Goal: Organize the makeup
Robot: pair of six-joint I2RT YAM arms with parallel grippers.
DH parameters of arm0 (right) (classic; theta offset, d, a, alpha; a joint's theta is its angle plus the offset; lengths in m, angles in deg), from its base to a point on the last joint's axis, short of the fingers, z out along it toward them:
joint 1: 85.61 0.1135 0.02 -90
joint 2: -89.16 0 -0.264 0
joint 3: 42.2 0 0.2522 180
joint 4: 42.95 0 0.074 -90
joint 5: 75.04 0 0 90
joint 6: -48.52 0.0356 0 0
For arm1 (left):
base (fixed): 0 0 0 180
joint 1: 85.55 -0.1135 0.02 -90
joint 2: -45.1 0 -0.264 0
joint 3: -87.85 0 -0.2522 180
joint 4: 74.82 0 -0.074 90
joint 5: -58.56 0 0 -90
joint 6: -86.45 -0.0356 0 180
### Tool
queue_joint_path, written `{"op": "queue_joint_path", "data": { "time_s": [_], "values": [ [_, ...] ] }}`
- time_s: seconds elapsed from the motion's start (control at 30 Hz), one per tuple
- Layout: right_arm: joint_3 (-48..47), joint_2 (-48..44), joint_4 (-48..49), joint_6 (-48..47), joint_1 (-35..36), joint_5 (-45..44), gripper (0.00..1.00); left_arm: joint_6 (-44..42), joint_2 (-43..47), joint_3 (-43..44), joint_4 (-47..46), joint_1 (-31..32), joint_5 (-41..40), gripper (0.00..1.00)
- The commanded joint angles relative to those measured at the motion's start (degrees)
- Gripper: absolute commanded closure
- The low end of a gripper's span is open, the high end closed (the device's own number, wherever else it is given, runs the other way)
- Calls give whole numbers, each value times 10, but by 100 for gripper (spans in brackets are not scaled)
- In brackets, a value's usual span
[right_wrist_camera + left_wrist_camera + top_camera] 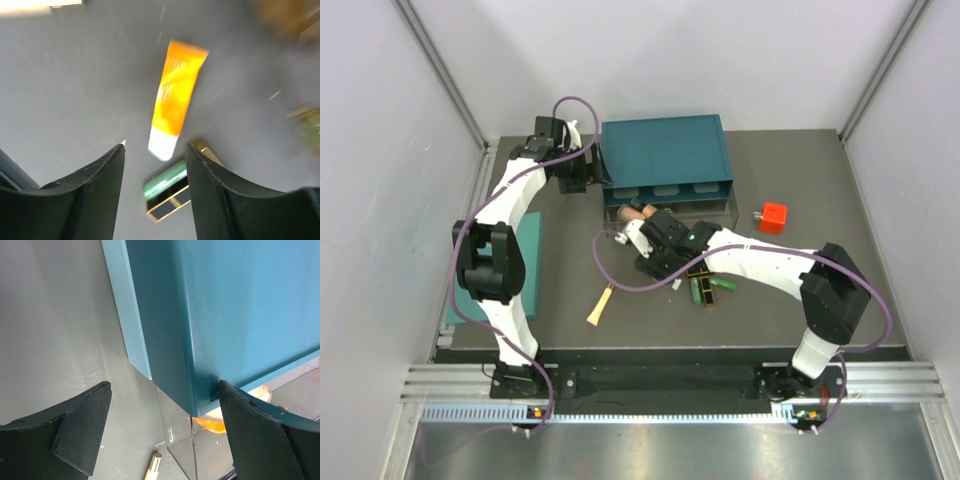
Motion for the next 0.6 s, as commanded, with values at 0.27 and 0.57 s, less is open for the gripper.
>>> {"op": "queue_joint_path", "data": {
  "time_s": [0.27, 0.57],
  "values": [
    [50, 45, 87, 36, -1, -11, 48, -13, 13, -19, 24, 0, -10, 8],
    [44, 110, 96, 42, -1, -42, 48, -16, 16, -16, 28, 0, -16, 8]
  ]
}}
